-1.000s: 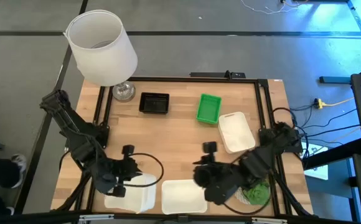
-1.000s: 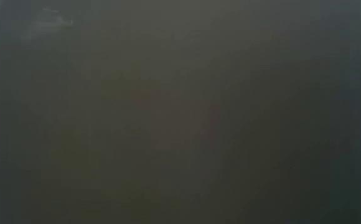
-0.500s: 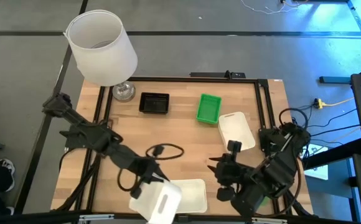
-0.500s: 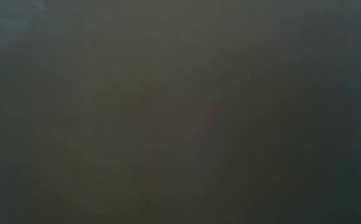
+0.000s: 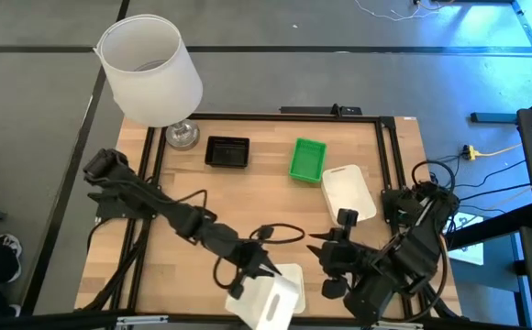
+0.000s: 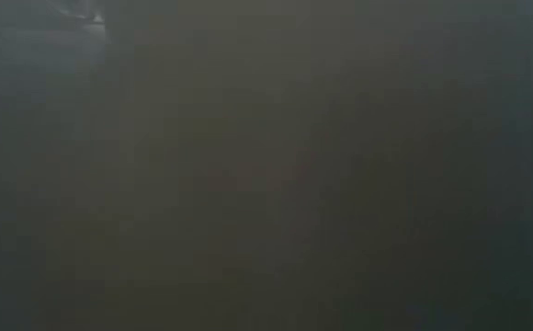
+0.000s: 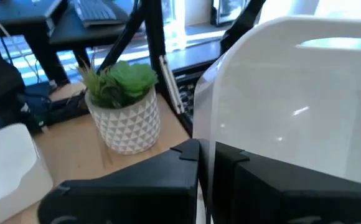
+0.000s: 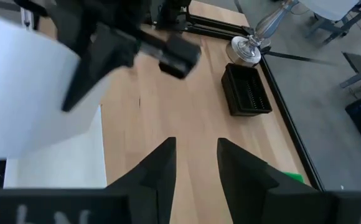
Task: Stack baskets by color
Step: Stack the left white bin on top of the middle white bin
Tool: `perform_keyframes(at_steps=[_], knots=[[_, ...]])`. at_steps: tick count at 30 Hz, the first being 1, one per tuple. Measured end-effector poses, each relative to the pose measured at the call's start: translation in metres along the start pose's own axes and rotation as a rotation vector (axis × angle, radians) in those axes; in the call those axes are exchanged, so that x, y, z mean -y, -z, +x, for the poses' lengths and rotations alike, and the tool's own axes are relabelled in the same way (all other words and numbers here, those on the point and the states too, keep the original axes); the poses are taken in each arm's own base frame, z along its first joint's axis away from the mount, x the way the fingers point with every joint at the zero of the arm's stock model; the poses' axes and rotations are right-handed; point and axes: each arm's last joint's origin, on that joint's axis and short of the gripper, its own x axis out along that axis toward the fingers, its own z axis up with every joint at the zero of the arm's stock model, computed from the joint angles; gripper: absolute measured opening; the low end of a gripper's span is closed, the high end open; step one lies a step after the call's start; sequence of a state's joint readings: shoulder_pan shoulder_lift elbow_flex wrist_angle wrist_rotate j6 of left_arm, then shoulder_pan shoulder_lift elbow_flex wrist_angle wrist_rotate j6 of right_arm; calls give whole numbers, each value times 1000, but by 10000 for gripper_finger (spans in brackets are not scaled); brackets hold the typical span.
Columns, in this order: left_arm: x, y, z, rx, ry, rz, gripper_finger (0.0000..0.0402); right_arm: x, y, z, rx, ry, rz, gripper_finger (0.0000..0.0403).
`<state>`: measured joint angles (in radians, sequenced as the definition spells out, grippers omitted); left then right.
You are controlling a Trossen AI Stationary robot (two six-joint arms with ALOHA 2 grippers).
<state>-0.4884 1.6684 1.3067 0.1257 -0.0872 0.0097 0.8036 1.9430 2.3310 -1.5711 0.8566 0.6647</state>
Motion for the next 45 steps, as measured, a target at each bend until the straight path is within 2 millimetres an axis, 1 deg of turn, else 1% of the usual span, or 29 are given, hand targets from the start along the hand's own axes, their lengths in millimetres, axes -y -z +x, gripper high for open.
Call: perform_keyframes(at_steps=[4,6,10,17,26,32,40,43,45], knots=[[-4,14,12,-51,-65,-1,0,0,0,0,0,-1,-26,117],[-5,16,14,-58,-72,-8,0,0,0,0,-1,-1,-42,117],[-3,21,13,-103,-69,-37,0,0,0,0,-1,0,-49,117],[-6,30,12,-197,-149,-53,0,0,0,0,-1,-1,-67,117],[-8,39,9,-287,-180,-59,0,0,0,0,-2,-1,-72,117],[-8,51,5,-423,-175,-41,0,-1,0,0,-3,-3,-72,117],[-5,60,1,-530,-59,-5,0,-1,0,0,-3,-3,-72,117],[-3,58,0,-530,-51,25,0,-1,0,0,-4,-3,-72,117],[-2,51,-1,-537,-49,33,0,-1,0,0,-3,-3,-72,117]])
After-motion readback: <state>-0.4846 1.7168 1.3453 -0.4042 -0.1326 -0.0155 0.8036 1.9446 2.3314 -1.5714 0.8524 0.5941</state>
